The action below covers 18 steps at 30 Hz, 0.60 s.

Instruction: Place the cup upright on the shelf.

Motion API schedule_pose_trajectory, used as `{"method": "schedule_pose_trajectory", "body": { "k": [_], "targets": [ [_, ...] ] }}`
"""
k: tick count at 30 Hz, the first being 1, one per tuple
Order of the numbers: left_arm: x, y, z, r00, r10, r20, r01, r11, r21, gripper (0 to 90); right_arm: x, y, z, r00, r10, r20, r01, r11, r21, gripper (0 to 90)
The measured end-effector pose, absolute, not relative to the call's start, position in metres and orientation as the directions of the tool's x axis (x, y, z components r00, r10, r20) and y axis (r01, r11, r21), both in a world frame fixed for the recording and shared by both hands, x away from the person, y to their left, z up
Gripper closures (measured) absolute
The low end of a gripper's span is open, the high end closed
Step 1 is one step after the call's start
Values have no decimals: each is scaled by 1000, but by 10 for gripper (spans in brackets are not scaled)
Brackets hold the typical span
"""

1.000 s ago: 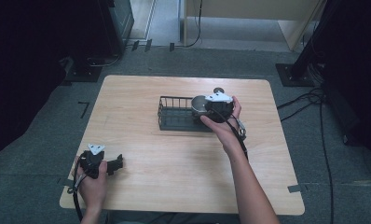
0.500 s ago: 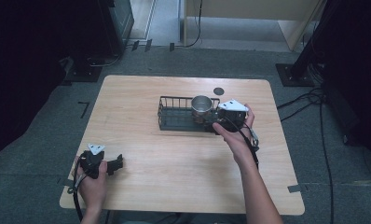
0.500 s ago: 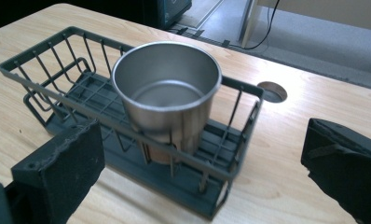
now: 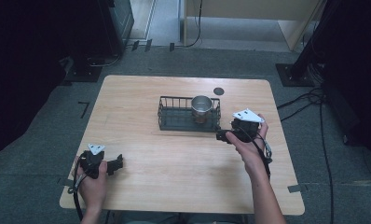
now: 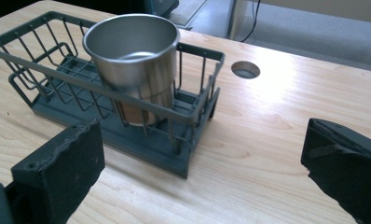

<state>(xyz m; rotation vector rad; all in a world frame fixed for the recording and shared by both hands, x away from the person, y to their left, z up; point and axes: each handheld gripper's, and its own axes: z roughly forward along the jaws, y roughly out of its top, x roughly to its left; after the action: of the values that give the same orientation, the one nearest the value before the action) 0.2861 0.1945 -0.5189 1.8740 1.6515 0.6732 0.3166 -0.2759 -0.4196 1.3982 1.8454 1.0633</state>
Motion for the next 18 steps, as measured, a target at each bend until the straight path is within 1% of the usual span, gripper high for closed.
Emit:
{"method": "schedule_pose_trajectory", "body": {
  "k": [9, 18],
  "targets": [
    [286, 194, -519, 121, 993, 12, 718, -96, 689, 0, 305, -291, -425, -254, 967, 17, 498, 115, 859, 0],
    [285, 194, -519, 129, 992, 12, 719, -102, 687, 0, 294, -306, -440, -221, 975, 8, 525, 112, 843, 0]
  ]
}}
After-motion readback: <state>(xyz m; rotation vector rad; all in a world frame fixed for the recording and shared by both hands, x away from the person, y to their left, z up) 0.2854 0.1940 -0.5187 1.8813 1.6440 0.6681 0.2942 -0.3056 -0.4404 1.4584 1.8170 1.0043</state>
